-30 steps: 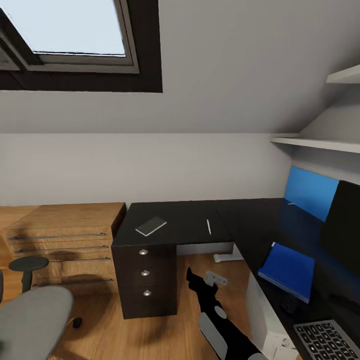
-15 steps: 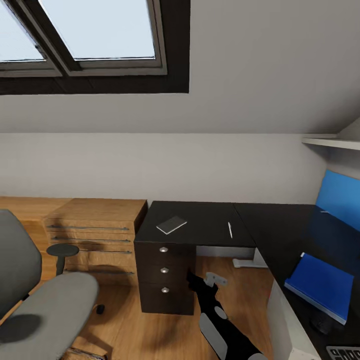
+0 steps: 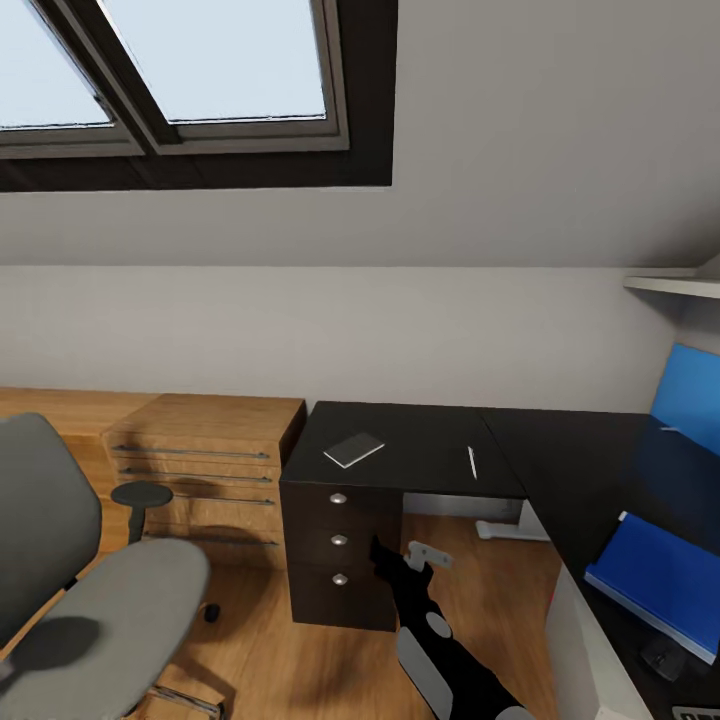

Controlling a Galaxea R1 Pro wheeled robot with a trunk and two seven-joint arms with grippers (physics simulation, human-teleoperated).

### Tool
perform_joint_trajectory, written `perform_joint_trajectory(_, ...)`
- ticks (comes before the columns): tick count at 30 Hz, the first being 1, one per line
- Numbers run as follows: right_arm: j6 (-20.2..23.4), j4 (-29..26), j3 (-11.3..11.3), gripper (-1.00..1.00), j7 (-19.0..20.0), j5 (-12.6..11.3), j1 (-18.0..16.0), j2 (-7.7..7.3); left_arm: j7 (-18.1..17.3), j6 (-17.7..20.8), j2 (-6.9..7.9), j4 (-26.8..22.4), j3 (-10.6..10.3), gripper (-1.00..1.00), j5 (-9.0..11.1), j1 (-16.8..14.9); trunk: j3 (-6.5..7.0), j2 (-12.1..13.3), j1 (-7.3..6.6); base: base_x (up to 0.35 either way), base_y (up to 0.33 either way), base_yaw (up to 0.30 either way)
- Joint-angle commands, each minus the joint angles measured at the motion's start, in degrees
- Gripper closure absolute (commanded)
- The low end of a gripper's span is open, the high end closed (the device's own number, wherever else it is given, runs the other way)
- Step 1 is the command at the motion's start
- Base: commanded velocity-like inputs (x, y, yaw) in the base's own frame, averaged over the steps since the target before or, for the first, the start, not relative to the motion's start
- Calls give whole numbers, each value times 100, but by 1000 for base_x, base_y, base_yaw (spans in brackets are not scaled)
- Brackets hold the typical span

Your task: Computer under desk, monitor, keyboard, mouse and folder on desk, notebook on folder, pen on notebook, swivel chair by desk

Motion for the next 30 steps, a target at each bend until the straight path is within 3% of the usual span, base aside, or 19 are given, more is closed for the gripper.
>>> perform_joint_trajectory(1, -40, 3, 27, -100, -25, -43, -7, 0, 45, -9, 4, -6, -49, -100, 16, -2, -7, -4, 0, 0, 0, 3)
perform_joint_trajectory(9, -426, -6, 133, -100, -24, -46, -7, 0, 45, -9, 4, -6, -50, -100, 16, -2, -7, -4, 0, 0, 0, 1)
perform_joint_trajectory(19, -501, -13, 278, -100, -24, -46, -7, 0, 81, -9, 0, -6, -40, -100, 39, -2, -7, -4, 0, 0, 0, 0)
perform_joint_trajectory(30, -503, -13, 276, -100, -27, -38, -7, 0, 90, 11, 5, -38, -39, -100, 51, -2, -204, -445, 242, 0, 0, 0)
